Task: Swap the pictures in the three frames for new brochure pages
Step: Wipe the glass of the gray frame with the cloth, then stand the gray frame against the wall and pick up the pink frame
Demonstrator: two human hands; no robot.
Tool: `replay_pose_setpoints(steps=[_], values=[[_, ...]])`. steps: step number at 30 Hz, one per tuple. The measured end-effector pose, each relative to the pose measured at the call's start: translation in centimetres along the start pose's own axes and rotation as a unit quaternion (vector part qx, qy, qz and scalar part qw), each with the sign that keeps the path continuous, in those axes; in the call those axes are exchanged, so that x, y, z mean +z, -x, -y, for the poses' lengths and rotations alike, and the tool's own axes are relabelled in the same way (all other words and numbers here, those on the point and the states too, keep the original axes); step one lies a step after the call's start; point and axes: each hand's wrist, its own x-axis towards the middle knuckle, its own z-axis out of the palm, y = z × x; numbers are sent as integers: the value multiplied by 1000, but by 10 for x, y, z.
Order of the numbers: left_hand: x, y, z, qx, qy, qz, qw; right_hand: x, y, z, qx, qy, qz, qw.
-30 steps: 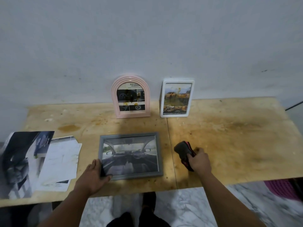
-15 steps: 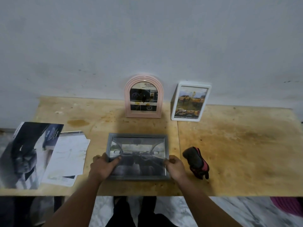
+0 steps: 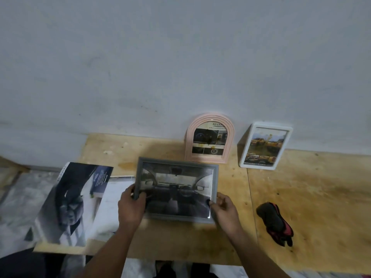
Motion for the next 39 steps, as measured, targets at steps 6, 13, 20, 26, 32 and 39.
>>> replay_pose_setpoints(steps=[6, 13, 20, 26, 32, 39], values=[[-55, -72, -23, 37, 10, -74, 997, 65, -16, 78, -85, -26, 12, 996], [-78, -142, -54, 38, 55, -83, 994, 127, -63, 134, -72, -39, 11, 997], [-74, -189, -56, 25, 107, -58, 992, 154, -116, 157, -35, -63, 21, 997], [-60, -200, -53, 35, 124, -4, 992, 158, -134, 146, -20, -70, 29, 997], [-36, -177, -47, 78, 38, -79, 993, 142, -105, 128, -60, -43, 6, 997], [56, -108, -83, 262, -34, 63, 962, 57, -90, 91, -41, -71, -116, 990]])
